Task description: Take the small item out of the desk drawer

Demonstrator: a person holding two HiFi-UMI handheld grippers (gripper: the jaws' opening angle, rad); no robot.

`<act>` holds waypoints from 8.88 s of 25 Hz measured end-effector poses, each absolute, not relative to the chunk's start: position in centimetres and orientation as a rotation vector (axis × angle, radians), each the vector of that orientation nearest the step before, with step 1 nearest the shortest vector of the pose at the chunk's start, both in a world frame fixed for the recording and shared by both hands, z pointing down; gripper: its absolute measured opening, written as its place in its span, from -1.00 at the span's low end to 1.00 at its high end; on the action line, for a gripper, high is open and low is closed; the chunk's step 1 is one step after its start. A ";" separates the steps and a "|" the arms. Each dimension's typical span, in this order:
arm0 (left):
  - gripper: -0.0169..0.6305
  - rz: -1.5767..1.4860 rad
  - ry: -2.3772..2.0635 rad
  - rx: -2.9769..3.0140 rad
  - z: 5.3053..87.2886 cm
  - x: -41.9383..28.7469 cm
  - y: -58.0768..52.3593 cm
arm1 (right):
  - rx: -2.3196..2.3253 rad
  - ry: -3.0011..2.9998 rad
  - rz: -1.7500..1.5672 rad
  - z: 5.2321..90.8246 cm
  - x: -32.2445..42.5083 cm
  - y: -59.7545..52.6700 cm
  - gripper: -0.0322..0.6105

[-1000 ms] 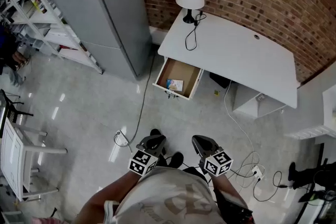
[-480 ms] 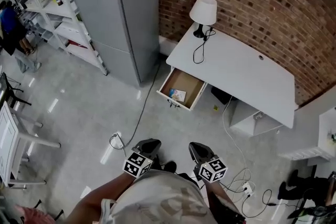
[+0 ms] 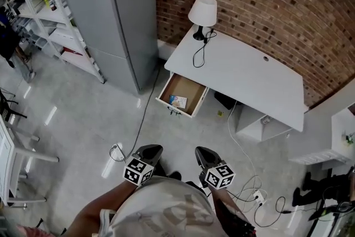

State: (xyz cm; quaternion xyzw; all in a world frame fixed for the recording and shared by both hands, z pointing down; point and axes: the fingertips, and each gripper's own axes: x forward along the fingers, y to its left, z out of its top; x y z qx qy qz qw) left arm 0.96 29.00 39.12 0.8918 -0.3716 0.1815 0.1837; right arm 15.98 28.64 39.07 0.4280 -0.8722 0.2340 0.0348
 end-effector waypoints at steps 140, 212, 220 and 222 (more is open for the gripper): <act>-0.90 0.512 -1.431 2.055 43.3 0.6 -7.0 | 0.391 -2.507 0.778 49.8 10.9 -8.8 -0.88; -0.89 0.245 -1.356 1.666 63.6 -6.0 0.8 | 0.208 -1.914 0.152 72.3 8.8 -12.0 0.07; -0.89 0.229 -1.341 1.650 65.4 -4.7 1.2 | 0.198 -1.894 0.145 74.9 9.3 -12.2 0.07; -0.89 0.226 -1.342 1.651 65.7 -4.3 1.0 | 0.192 -1.889 0.141 75.4 9.4 -12.3 0.07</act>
